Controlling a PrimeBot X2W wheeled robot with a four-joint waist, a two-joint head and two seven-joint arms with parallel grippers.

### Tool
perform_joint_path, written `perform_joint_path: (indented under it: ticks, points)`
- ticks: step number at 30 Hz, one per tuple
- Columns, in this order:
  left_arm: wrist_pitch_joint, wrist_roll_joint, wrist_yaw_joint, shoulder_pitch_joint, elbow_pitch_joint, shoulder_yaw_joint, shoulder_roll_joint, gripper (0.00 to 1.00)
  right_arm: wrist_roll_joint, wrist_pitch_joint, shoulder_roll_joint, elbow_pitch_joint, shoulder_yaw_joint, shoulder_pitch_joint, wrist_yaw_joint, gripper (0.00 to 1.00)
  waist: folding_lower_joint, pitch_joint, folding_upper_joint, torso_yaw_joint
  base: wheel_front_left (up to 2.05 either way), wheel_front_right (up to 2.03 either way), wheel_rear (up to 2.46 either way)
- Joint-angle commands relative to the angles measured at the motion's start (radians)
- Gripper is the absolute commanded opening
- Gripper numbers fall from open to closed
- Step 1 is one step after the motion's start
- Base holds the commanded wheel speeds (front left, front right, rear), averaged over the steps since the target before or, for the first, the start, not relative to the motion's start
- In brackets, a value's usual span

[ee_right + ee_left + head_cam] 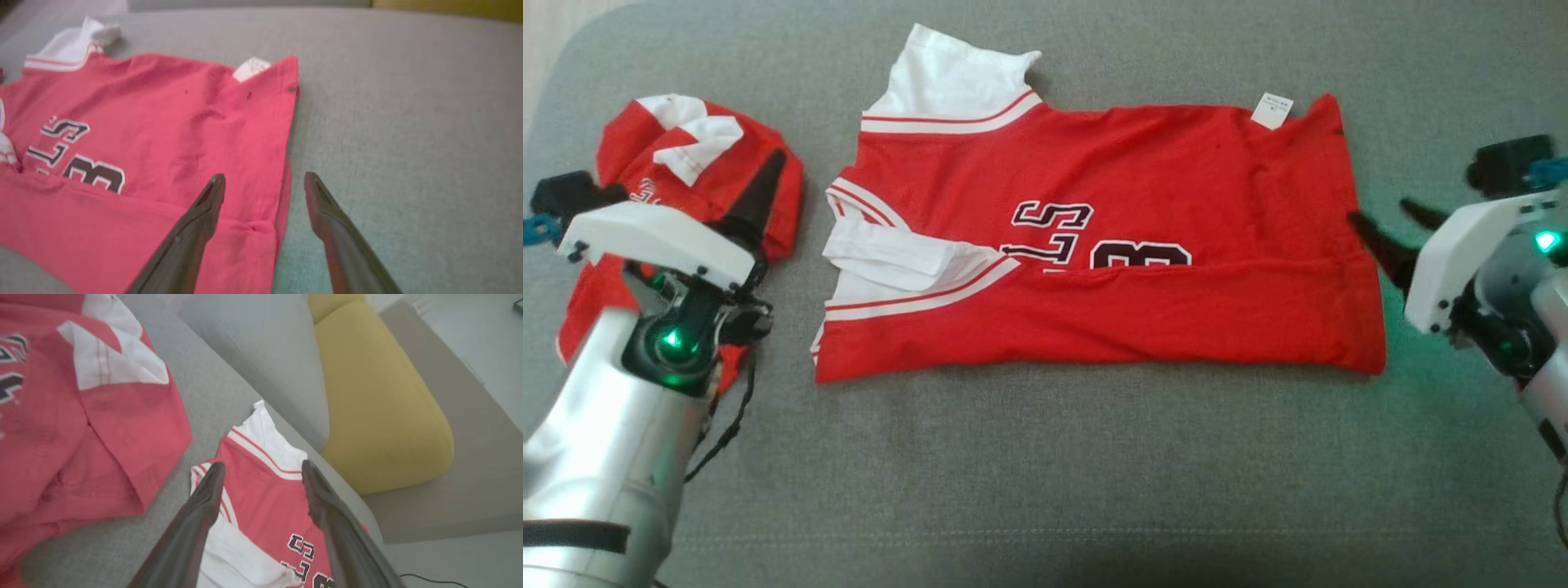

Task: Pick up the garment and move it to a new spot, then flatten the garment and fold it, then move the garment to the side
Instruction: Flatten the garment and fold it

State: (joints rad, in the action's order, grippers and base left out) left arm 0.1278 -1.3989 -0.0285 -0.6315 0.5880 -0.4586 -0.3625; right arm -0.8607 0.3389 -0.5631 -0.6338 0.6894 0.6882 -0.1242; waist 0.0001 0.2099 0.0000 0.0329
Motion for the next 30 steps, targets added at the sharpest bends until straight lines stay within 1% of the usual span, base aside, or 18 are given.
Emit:
perform_joint_path:
  ticks: [1, 4, 8, 10, 12, 14, 16, 18, 20, 22, 26, 30]
  points:
    - [-0.07, 0.023, -0.014, -0.039, -0.011, 0.054, -0.025, 1.0, 0.017, -0.072, -0.004, 0.011, -0.03, 0.001, -0.007, 1.0, -0.0001, -0.019, 0.0, 0.006, 0.0, 0.0, 0.0]
    - [-0.192, 0.052, -0.03, -0.003, -0.01, 0.069, 0.0, 1.0, 0.045, -0.208, 0.017, 0.004, -0.084, -0.028, -0.007, 1.0, -0.0001, -0.045, 0.0, 0.012, 0.0, 0.0, 0.0]
    - [-0.339, 0.089, -0.049, 0.075, -0.034, 0.086, 0.038, 1.0, 0.1, -0.385, 0.064, 0.0, -0.17, -0.087, -0.007, 1.0, -0.0001, -0.083, 0.0, 0.015, 0.0, 0.0, 0.0]
    - [-0.374, 0.131, -0.05, 0.12, -0.05, 0.094, 0.055, 1.0, 0.132, -0.449, 0.095, 0.008, -0.207, -0.128, -0.007, 1.0, -0.0001, -0.101, 0.0, 0.016, 0.0, 0.0, 0.0]
    - [-0.387, 0.192, -0.044, 0.17, -0.07, 0.11, 0.076, 1.0, 0.167, -0.506, 0.123, 0.019, -0.249, -0.173, -0.007, 1.0, -0.0001, -0.117, 0.0, 0.017, 0.0, 0.0, 0.0]
    - [-0.389, 0.295, -0.039, 0.219, -0.115, 0.172, 0.102, 1.0, 0.217, -0.547, 0.148, 0.034, -0.295, -0.22, -0.007, 1.0, -0.0001, -0.13, 0.0, 0.019, 0.0, 0.0, 0.0]
    - [-0.389, 0.415, -0.035, 0.286, -0.161, 0.235, 0.147, 1.0, 0.285, -0.574, 0.178, 0.059, -0.339, -0.267, -0.007, 1.0, -0.0001, -0.139, 0.0, 0.016, 0.0, 0.0, 0.0]
    - [-0.389, 0.549, -0.034, 0.353, -0.198, 0.272, 0.186, 1.0, 0.338, -0.588, 0.224, 0.091, -0.398, -0.321, -0.007, 1.0, -0.0001, -0.149, 0.0, 0.012, 0.0, 0.0, 0.0]
    - [-0.389, 0.644, -0.035, 0.414, -0.214, 0.305, 0.233, 1.0, 0.385, -0.595, 0.271, 0.131, -0.458, -0.377, -0.007, 1.0, -0.0001, -0.155, 0.0, 0.007, 0.0, 0.0, 0.0]
    - [-0.389, 0.728, -0.04, 0.457, -0.217, 0.327, 0.259, 1.0, 0.451, -0.598, 0.309, 0.177, -0.504, -0.427, -0.007, 1.0, -0.0001, -0.159, 0.0, -0.001, 0.0, 0.0, 0.0]
    - [-0.389, 0.839, -0.046, 0.505, -0.216, 0.386, 0.293, 1.0, 0.557, -0.6, 0.387, 0.27, -0.568, -0.503, -0.007, 1.0, -0.0001, -0.16, 0.0, -0.023, 0.0, 0.0, 0.0]
    - [-0.389, 0.904, -0.047, 0.511, -0.187, 0.425, 0.307, 1.0, 0.621, -0.6, 0.432, 0.323, -0.588, -0.541, -0.007, 1.0, -0.0001, -0.155, 0.0, -0.043, 0.0, 0.0, 0.0]
